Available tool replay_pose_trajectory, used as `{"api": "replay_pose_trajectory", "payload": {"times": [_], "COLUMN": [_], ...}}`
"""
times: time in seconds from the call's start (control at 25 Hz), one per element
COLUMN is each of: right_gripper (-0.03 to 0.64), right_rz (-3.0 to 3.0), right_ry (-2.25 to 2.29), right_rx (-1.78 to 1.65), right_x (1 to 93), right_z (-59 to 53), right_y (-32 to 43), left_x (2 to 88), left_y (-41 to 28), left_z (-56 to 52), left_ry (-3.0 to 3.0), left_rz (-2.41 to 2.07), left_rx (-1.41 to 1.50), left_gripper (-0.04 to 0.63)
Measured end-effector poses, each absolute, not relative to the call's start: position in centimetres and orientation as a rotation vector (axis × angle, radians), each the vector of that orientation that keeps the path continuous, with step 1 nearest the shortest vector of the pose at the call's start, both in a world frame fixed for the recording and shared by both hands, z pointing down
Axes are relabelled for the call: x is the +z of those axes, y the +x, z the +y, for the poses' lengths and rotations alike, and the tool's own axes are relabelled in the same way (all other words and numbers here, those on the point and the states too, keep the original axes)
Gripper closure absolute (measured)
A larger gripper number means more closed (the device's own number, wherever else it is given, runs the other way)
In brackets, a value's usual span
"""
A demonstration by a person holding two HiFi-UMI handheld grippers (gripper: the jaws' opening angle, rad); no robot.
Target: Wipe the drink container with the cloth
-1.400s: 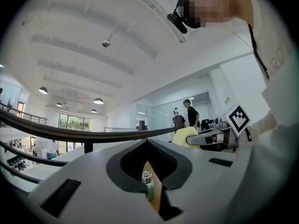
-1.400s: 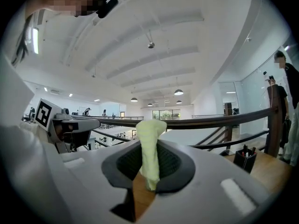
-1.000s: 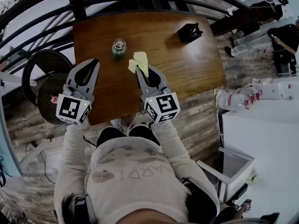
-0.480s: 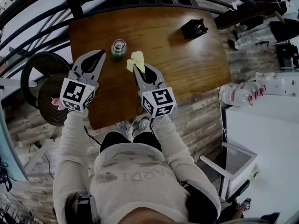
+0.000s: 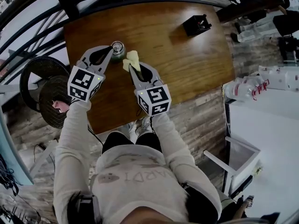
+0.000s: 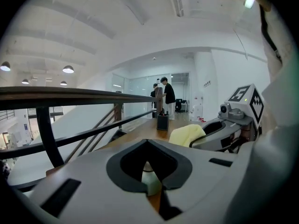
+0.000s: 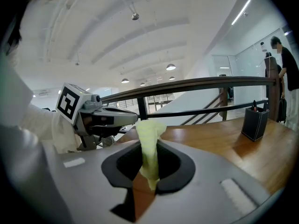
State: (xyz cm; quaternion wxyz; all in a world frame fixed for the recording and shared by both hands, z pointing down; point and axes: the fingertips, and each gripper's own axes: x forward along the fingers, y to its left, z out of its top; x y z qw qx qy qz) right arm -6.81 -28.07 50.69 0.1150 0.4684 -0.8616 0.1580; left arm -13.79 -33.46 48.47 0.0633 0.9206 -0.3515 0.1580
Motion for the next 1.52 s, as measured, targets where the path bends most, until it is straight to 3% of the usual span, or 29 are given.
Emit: {"api": "replay_pose_trajectory", "payload": {"times": [0.44,0.88,1.52], "right_gripper": [0.552,0.552,0.555], "right_rz": [-2.509,-2.512,-2.407], "right_ry": [1.327,1.175,1.102], "right_rx": [0.499,0.480,0.595], "right_x": [53.1,55.3,61.0], "right_z": [-29.3,-31.4,-31.3], "right_y": [-7.3,-11.3,-10.6], "left_x": [50.4,50.0,50.4], "left_y": [-13.2,-13.0,-13.0], "left_z": [-34.4,-34.5,-34.8], "left_ry": [2.787,2.789,2.777], "left_rz": [-1.028,-0.981,-0.965], "left_rx": [0.592,0.501,0.453], "left_gripper": [0.591,0.591,0.591]}}
